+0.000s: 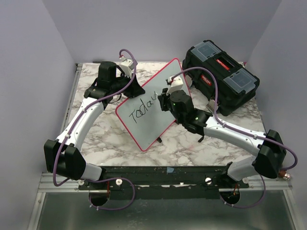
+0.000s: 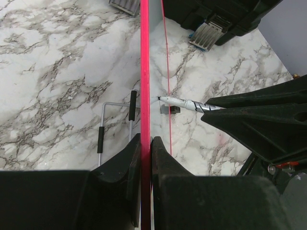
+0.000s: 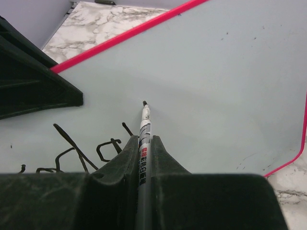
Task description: Write a sentence on the whiteboard
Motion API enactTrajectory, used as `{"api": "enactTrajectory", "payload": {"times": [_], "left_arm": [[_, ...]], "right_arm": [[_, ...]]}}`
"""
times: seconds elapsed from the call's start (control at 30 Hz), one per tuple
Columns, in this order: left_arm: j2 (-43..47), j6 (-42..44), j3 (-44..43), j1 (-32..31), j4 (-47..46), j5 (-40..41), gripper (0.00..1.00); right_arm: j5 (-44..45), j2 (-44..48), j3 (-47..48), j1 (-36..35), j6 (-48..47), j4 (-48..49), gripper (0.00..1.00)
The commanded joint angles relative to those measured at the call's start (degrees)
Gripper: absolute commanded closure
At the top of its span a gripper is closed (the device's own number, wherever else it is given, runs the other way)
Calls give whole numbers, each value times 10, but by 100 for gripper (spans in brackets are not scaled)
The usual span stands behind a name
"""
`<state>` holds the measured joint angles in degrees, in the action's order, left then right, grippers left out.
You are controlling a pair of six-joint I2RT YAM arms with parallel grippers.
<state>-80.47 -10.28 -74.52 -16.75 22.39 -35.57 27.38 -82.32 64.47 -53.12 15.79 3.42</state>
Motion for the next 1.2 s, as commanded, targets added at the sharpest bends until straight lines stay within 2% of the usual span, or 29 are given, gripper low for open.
{"api": "enactTrajectory", "payload": {"times": [0.0,0.7,1.17], "left_arm": [[6,48,8,-15,5,0,100],[8,48,10,-16,5,1,100],[5,51,10,-16,6,5,100]], "right_arm": [[-11,9,-28,2,17,-5,99],[-29,28,-97,3,51,-9,99],[-79,32,-106,2,77,-5,99]]}}
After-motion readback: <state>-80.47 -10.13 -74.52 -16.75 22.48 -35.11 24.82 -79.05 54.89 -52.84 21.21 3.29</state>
